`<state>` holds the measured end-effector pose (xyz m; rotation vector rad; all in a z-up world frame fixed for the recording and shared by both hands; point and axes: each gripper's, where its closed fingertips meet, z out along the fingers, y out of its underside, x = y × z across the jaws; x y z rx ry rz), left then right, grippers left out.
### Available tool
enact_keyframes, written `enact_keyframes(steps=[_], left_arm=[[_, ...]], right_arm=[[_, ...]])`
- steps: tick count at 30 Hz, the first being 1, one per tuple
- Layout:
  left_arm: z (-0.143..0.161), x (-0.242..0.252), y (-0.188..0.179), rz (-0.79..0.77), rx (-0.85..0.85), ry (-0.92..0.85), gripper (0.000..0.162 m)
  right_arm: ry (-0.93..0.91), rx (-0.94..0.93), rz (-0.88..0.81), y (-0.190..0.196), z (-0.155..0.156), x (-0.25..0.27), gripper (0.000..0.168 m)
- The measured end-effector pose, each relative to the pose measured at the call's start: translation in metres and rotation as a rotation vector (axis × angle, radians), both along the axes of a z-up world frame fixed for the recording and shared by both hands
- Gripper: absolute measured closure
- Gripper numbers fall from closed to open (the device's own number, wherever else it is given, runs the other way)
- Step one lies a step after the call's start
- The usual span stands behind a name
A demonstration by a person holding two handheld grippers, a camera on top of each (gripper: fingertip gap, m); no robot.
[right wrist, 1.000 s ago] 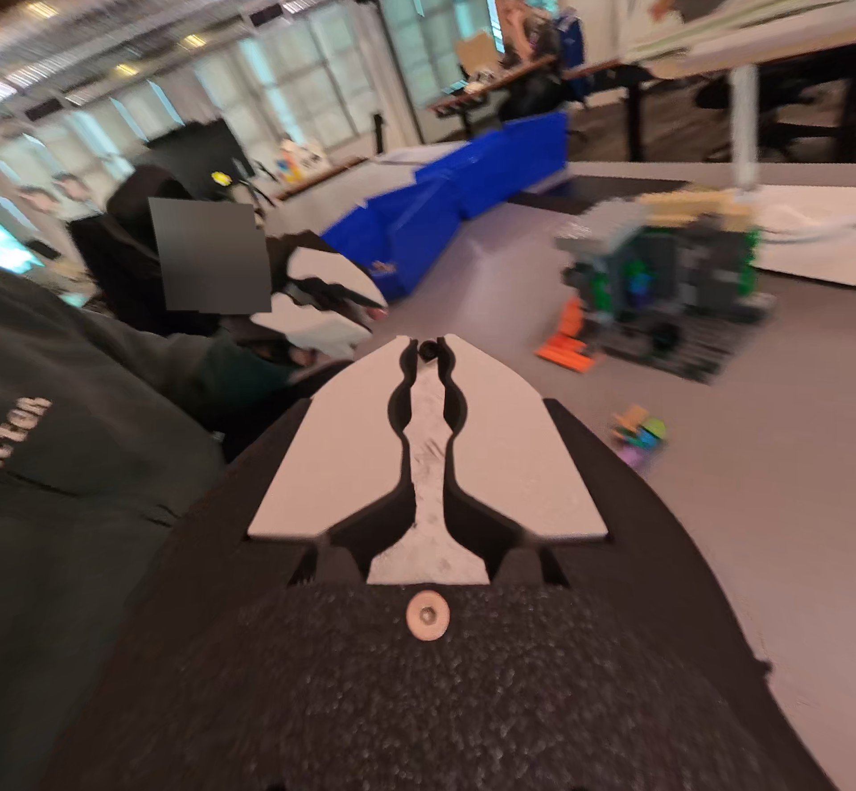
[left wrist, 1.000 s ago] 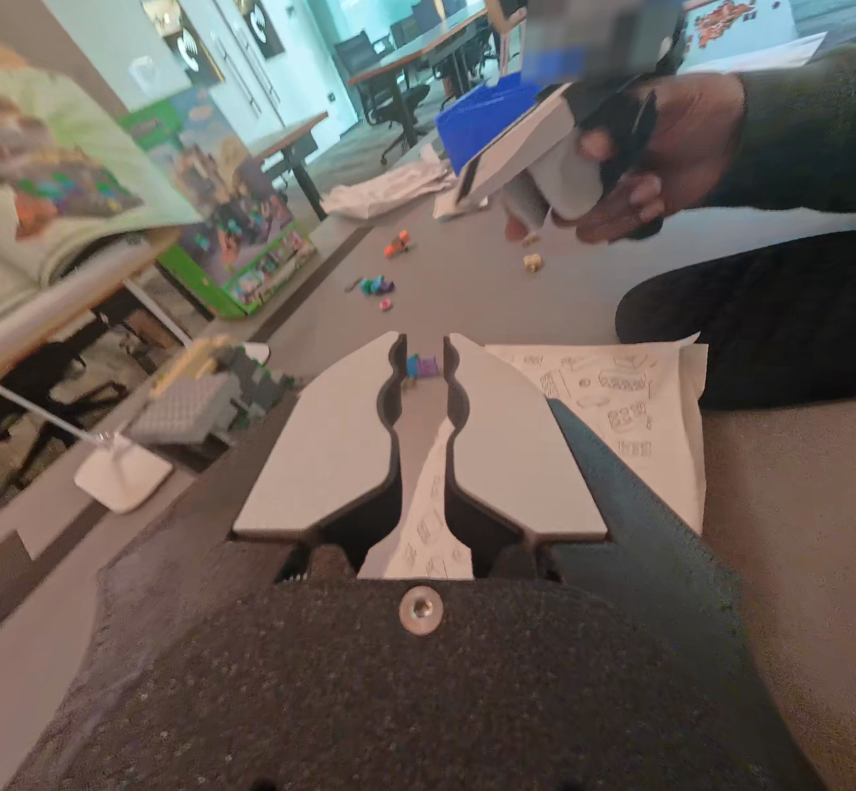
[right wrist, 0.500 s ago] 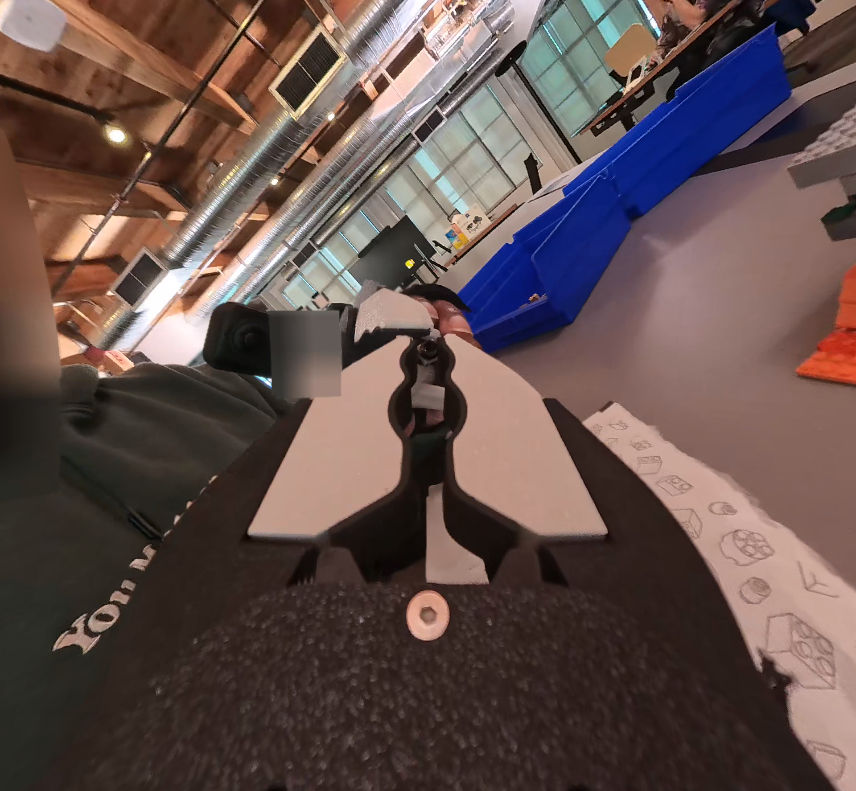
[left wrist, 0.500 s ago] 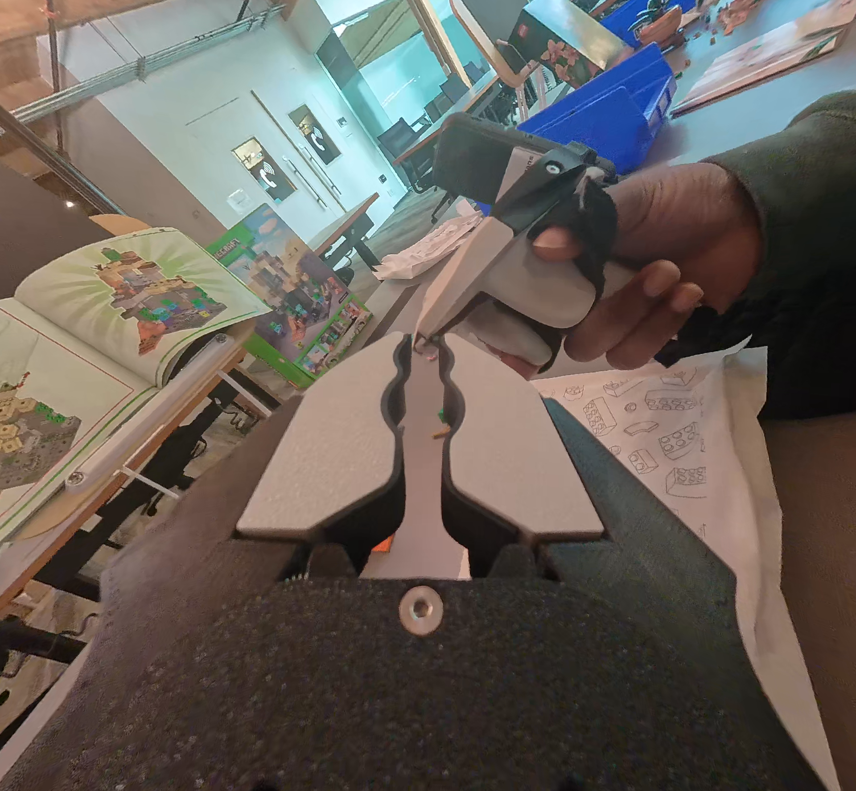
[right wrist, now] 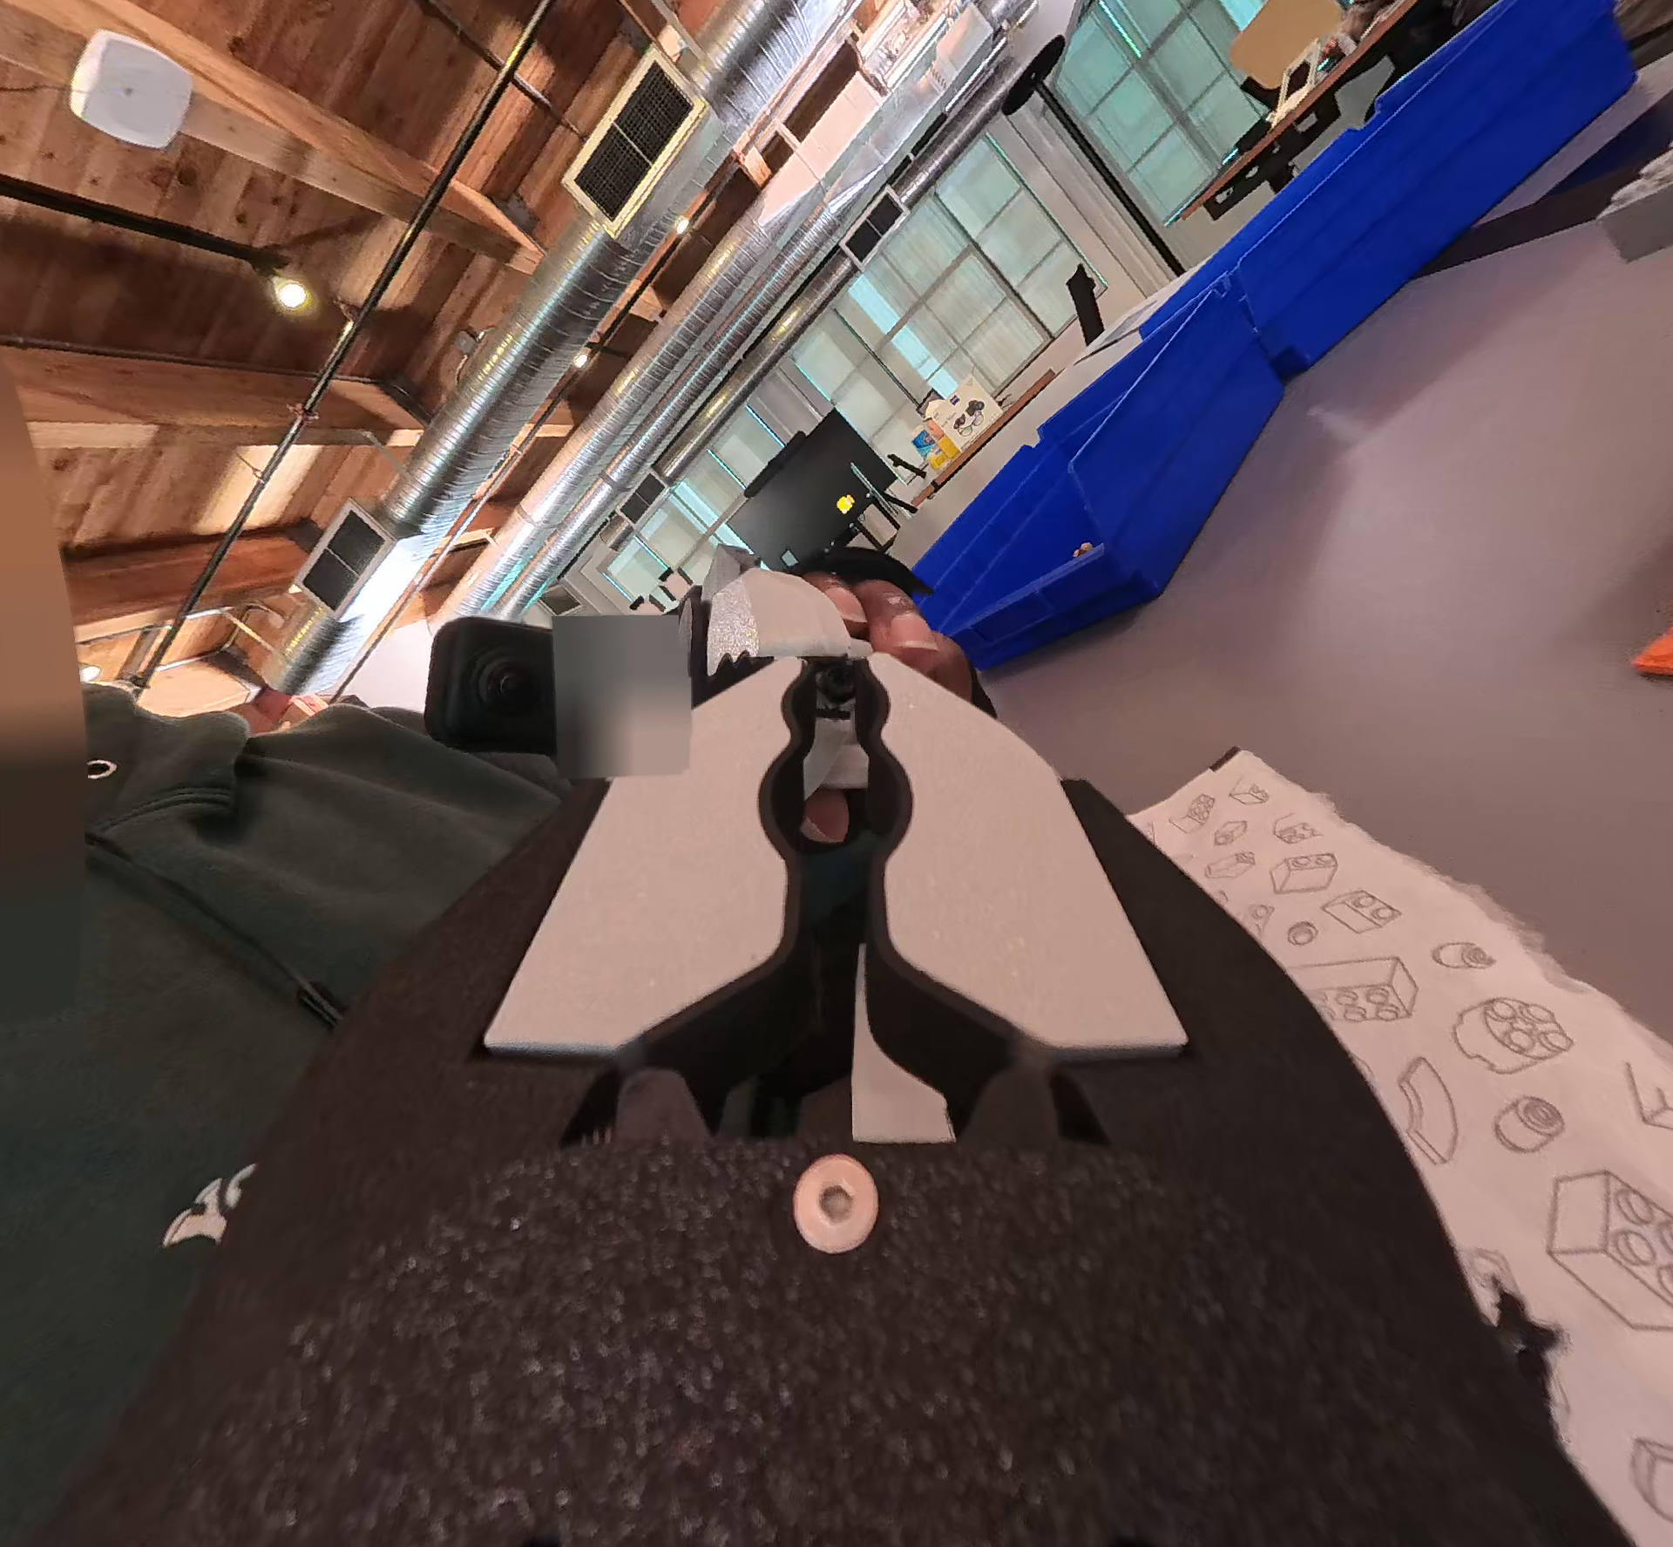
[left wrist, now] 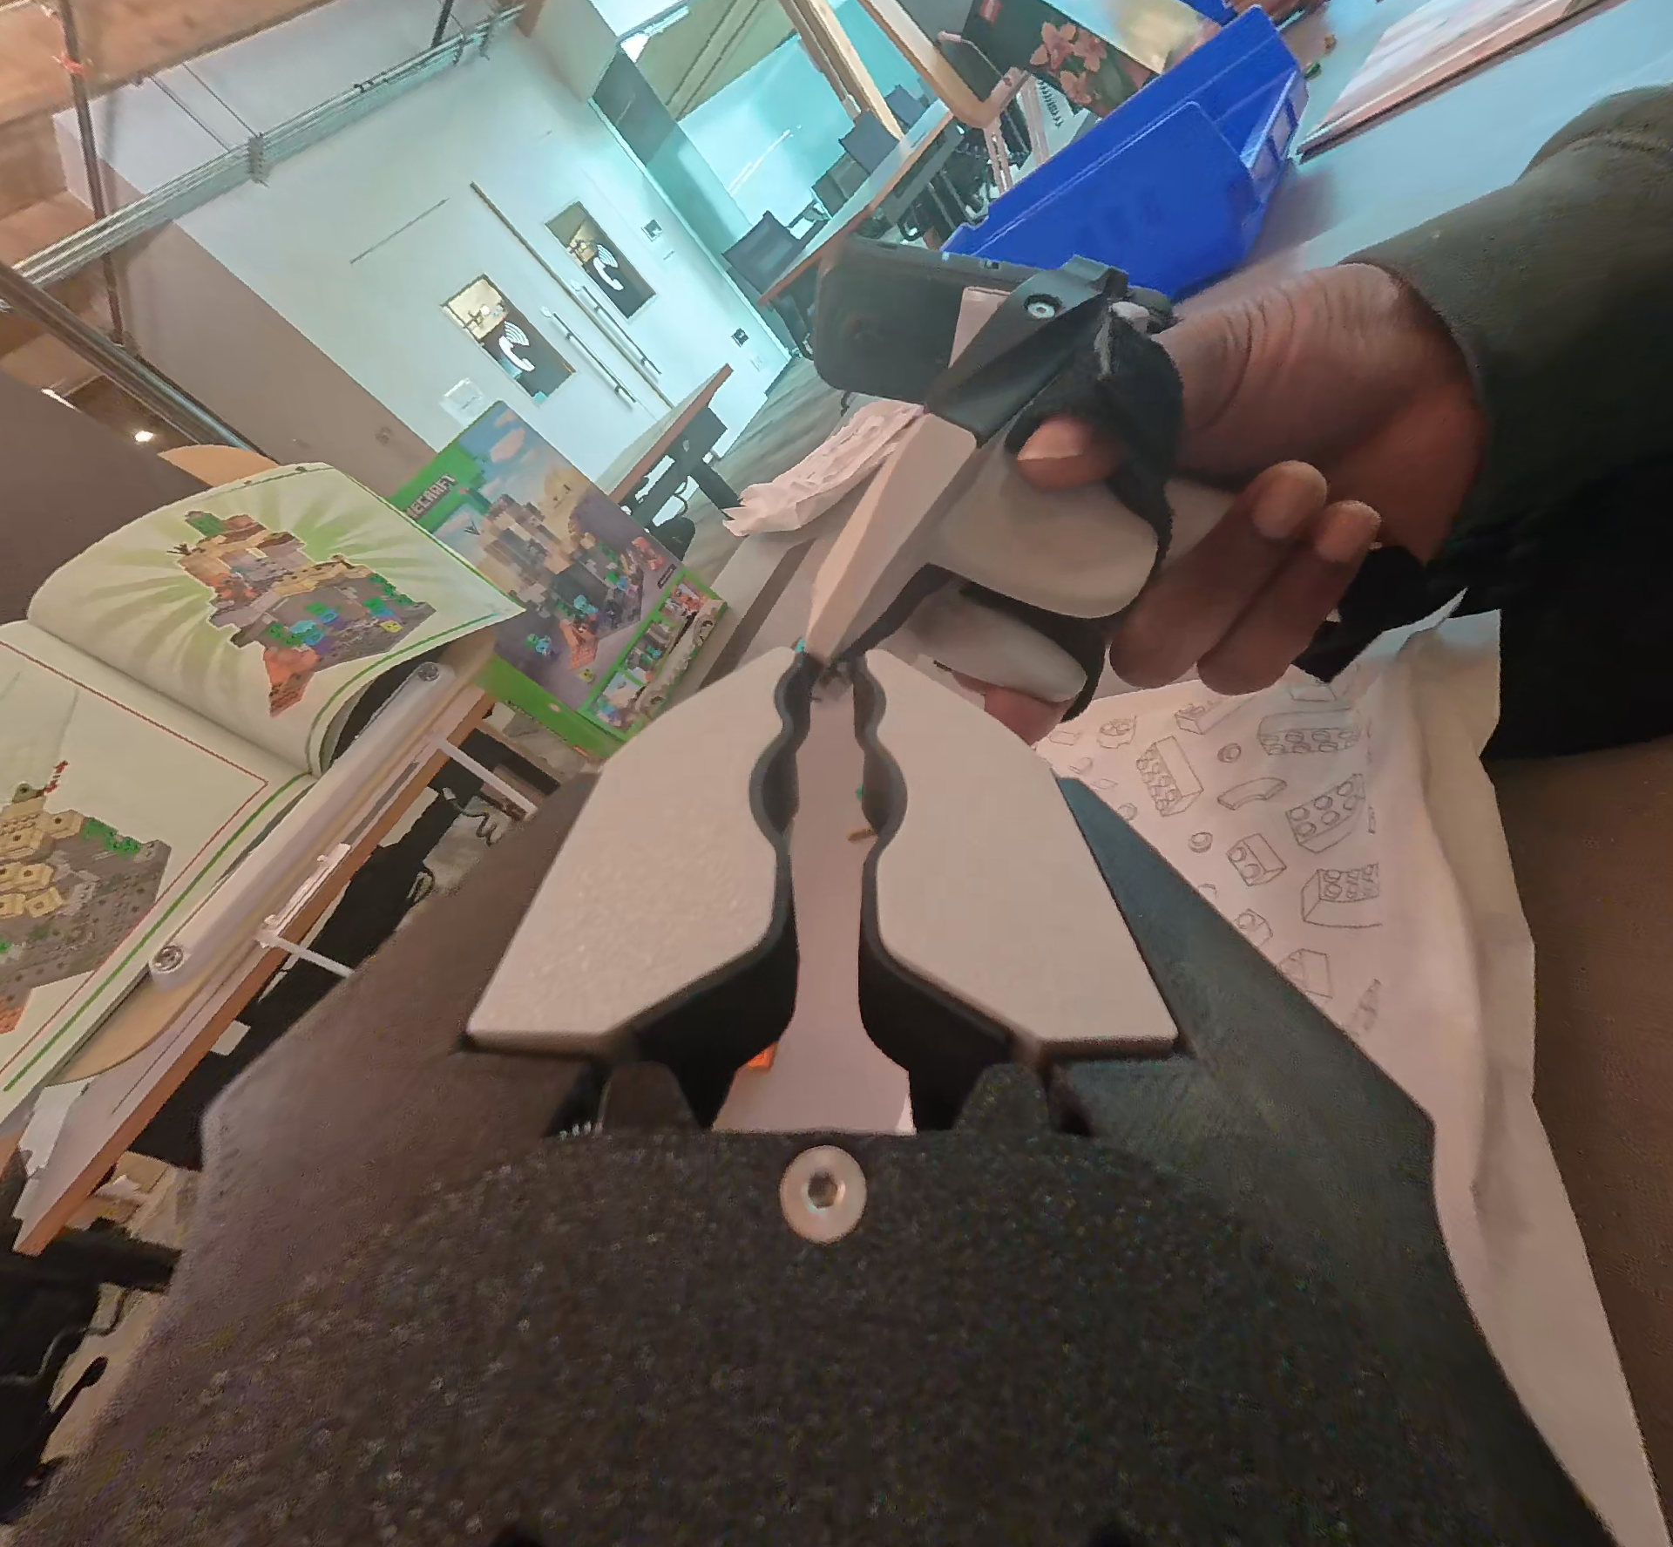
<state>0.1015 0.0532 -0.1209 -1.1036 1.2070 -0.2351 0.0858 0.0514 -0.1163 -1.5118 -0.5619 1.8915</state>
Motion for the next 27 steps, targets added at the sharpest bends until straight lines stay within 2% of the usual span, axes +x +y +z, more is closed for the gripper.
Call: enact_keyframes(steps=[12, 18, 27], left_arm=[[-0.014, 0.003, -0.021, -0.181, -0.099, 0.041, 0.154], [-0.016, 0.001, -0.024, -0.237, -0.222, 0.001, 0.154], [-0.015, 0.002, -0.033, -0.310, -0.289, -0.006, 0.154]], right_arm=[[-0.139, 0.129, 0.124, -0.020, -0.015, 0.003, 0.161], [-0.181, 0.183, 0.125, -0.022, -0.018, 0.002, 0.162], [-0.229, 0.247, 0.153, -0.030, -0.017, 0.004, 0.163]])
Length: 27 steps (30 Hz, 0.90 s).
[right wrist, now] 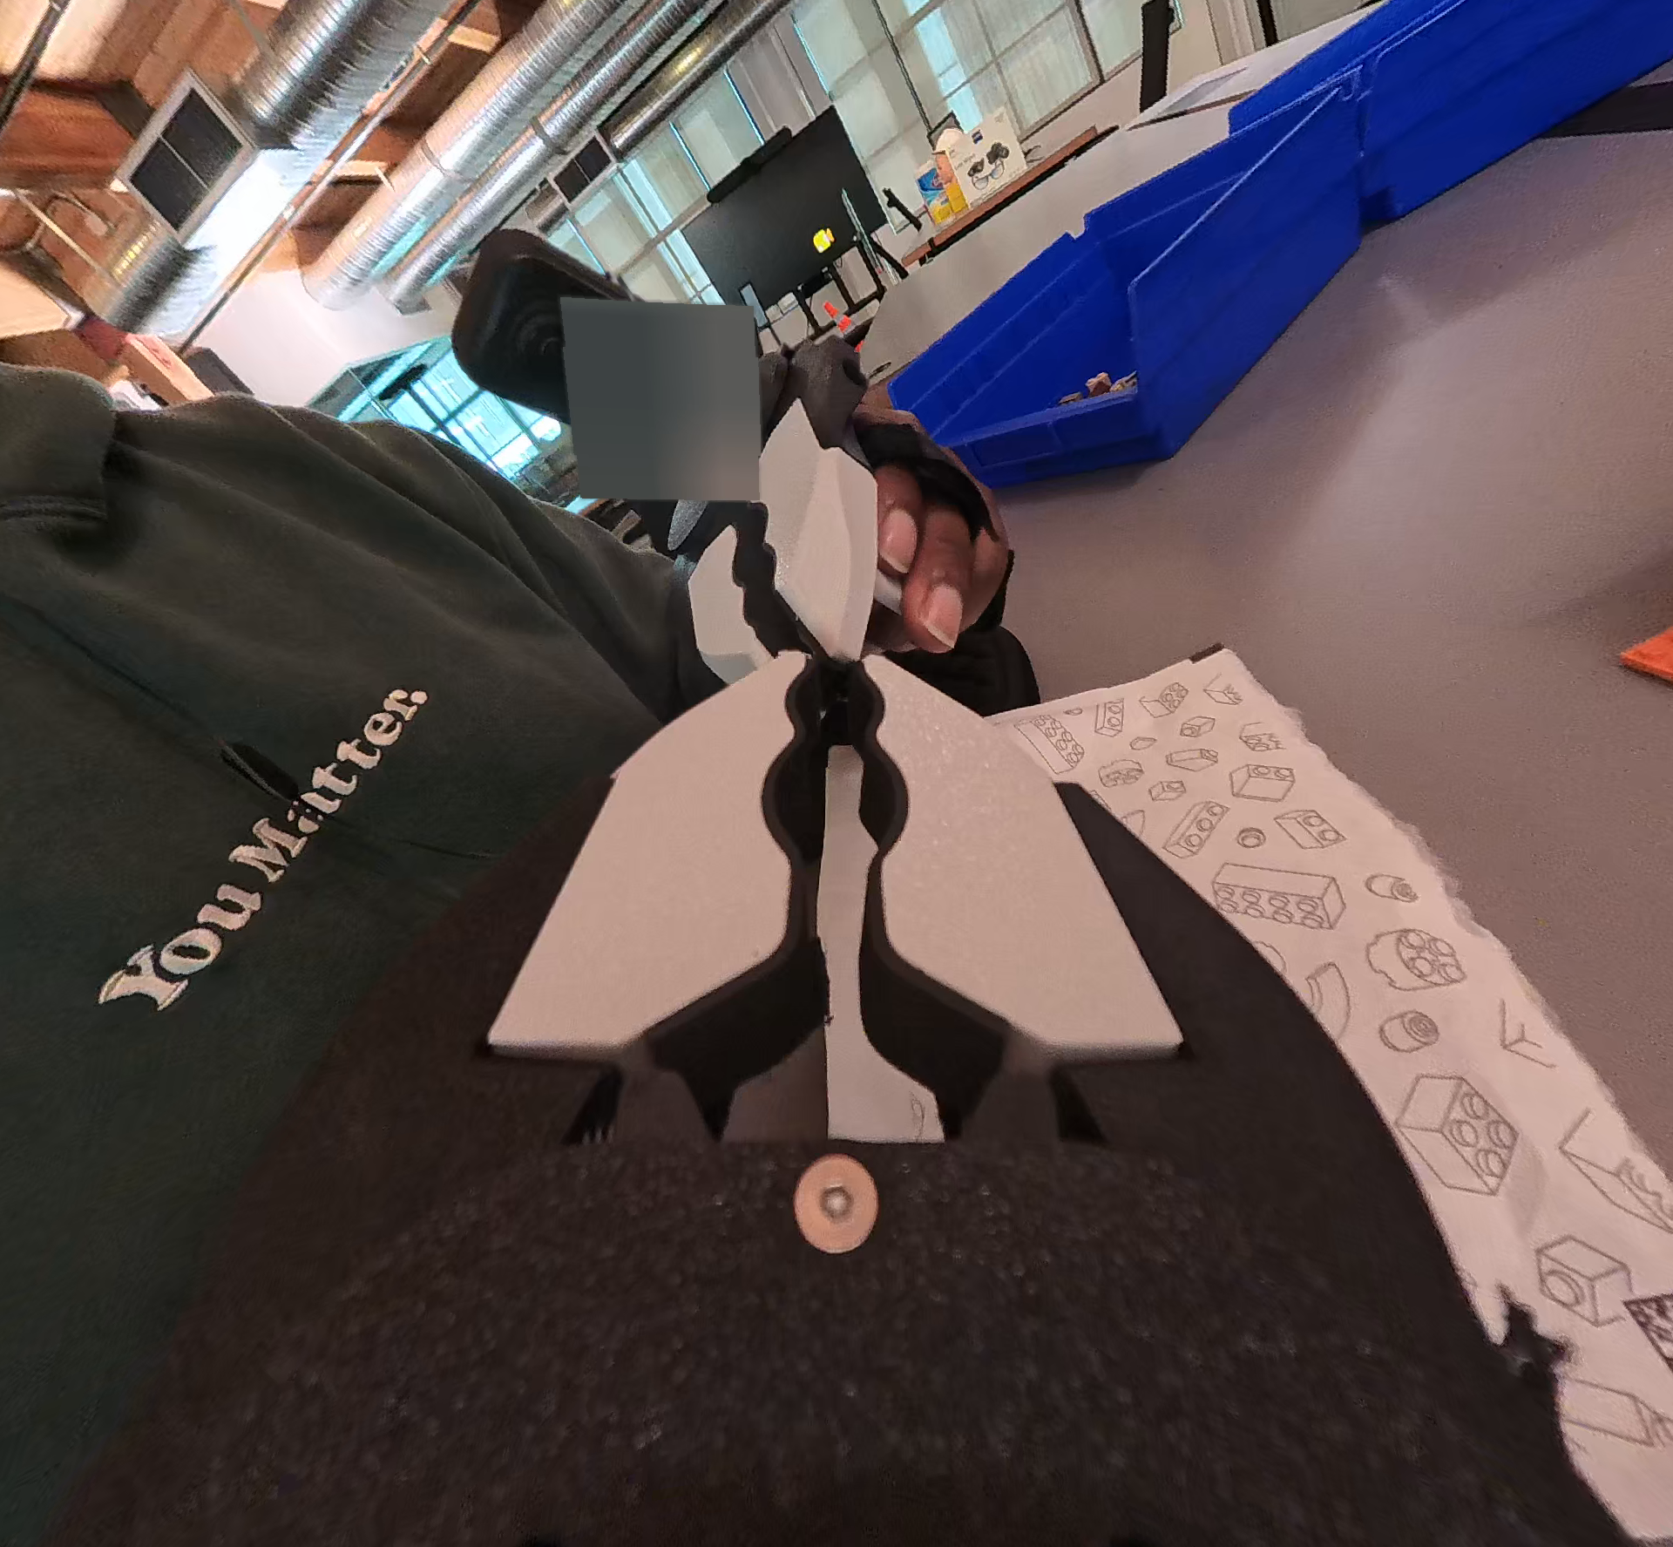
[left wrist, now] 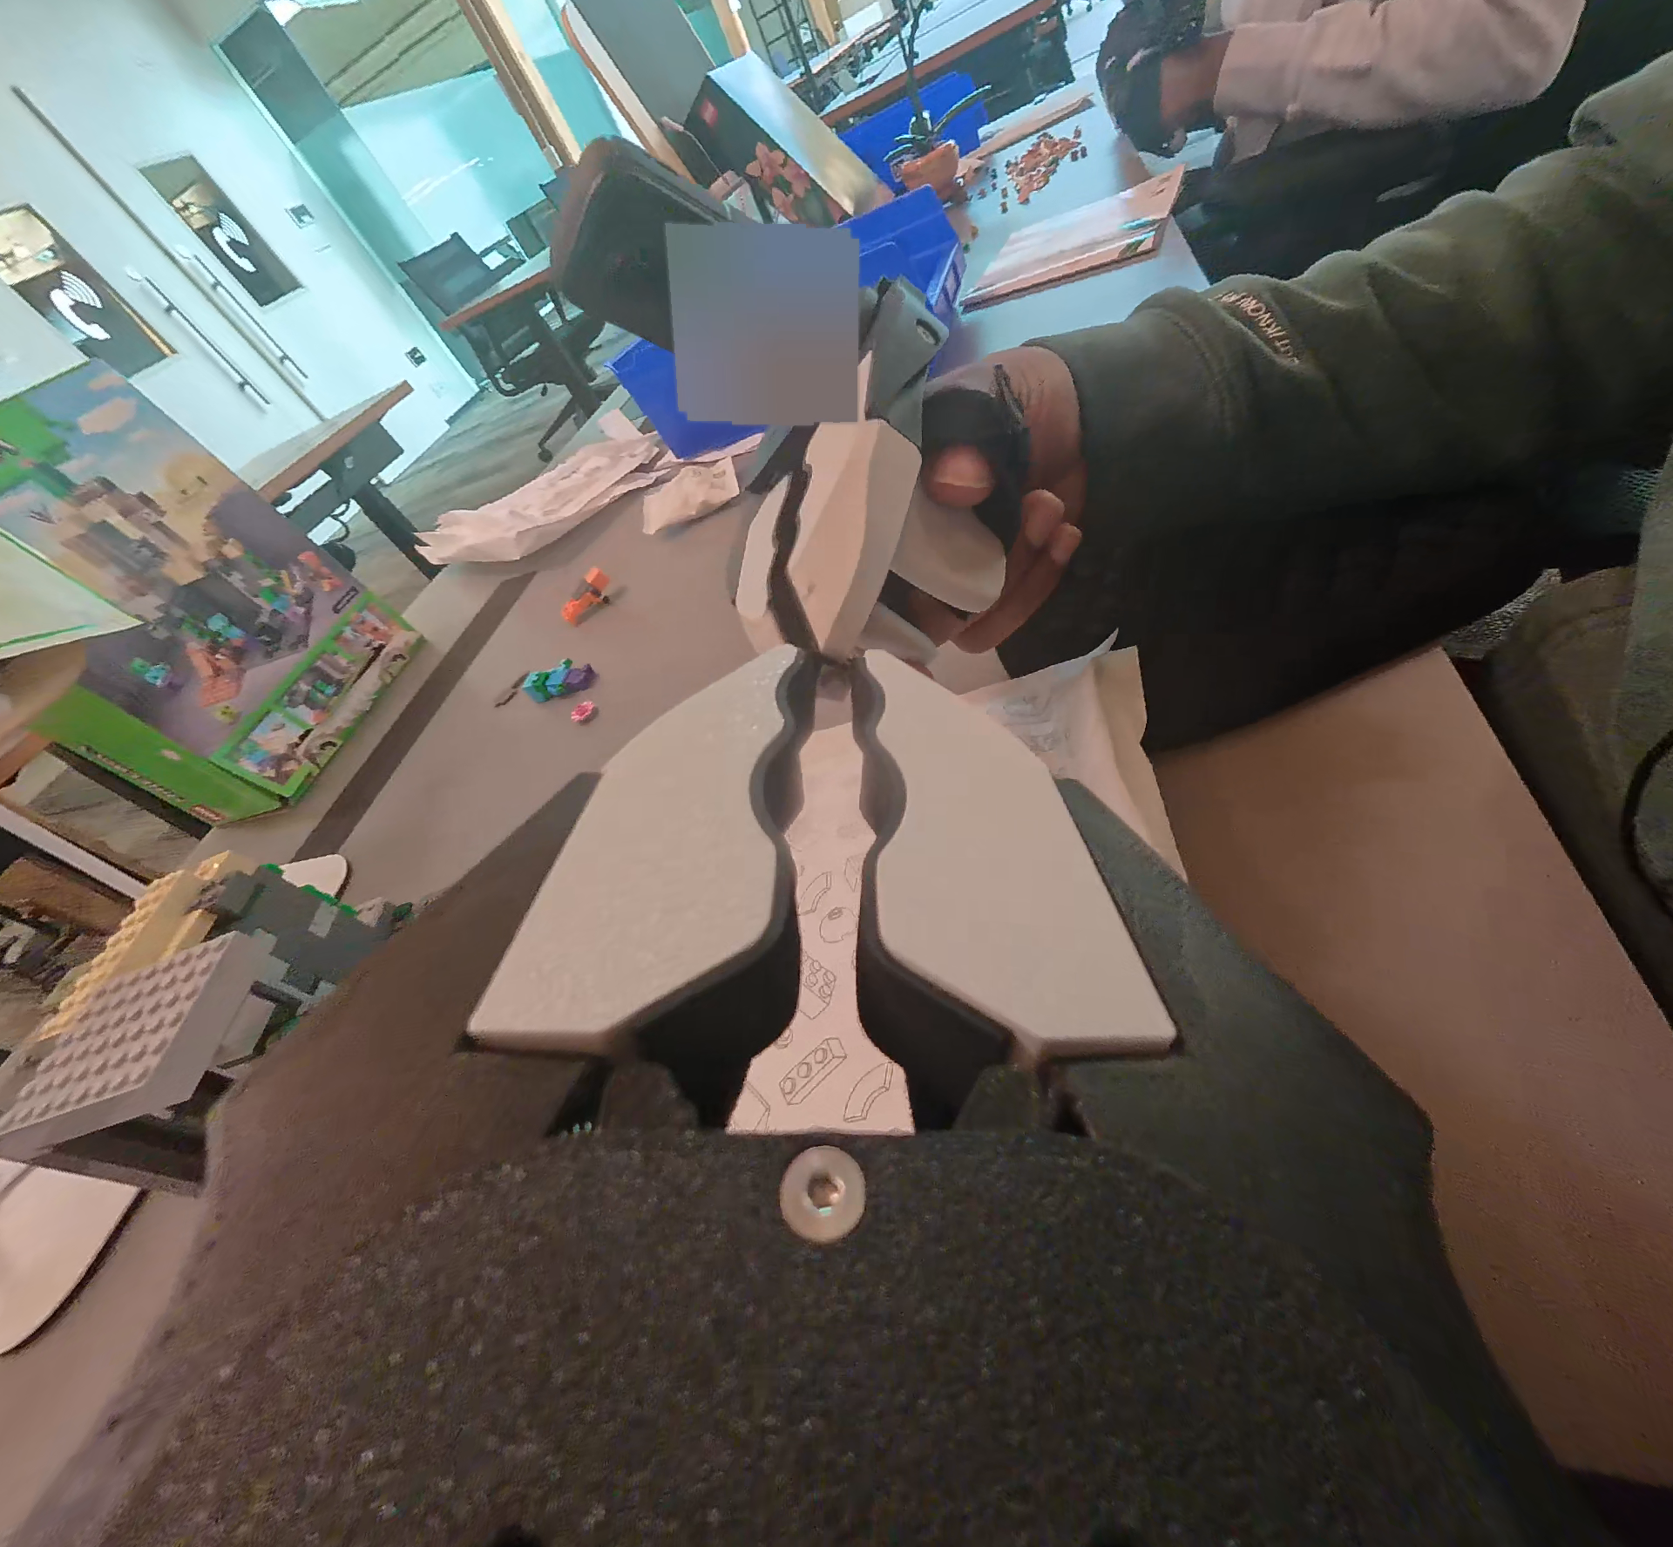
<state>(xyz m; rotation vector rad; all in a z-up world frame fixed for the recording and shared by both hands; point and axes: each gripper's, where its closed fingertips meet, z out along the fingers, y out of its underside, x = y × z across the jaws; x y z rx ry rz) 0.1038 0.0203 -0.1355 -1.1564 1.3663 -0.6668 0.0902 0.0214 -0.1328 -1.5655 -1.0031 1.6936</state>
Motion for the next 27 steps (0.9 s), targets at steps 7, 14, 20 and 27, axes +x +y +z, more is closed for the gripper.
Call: enact_keyframes(steps=[7, 14, 20, 27], left_arm=[[0.007, -0.009, 0.007, 0.034, 0.004, -0.019, 0.154], [0.012, -0.032, 0.022, 0.091, -0.036, -0.053, 0.155], [0.022, -0.049, 0.040, 0.199, -0.008, -0.049, 0.155], [0.047, -0.140, 0.087, 0.554, -0.029, -0.033, 0.155]], right_arm=[[0.007, 0.016, -0.022, 0.004, 0.002, 0.012, 0.168], [0.017, 0.081, -0.171, 0.026, 0.004, 0.034, 0.168], [-0.076, 0.132, -0.319, 0.047, -0.011, 0.040, 0.168], [-0.271, 0.265, -0.511, 0.071, -0.032, 0.045, 0.167]])
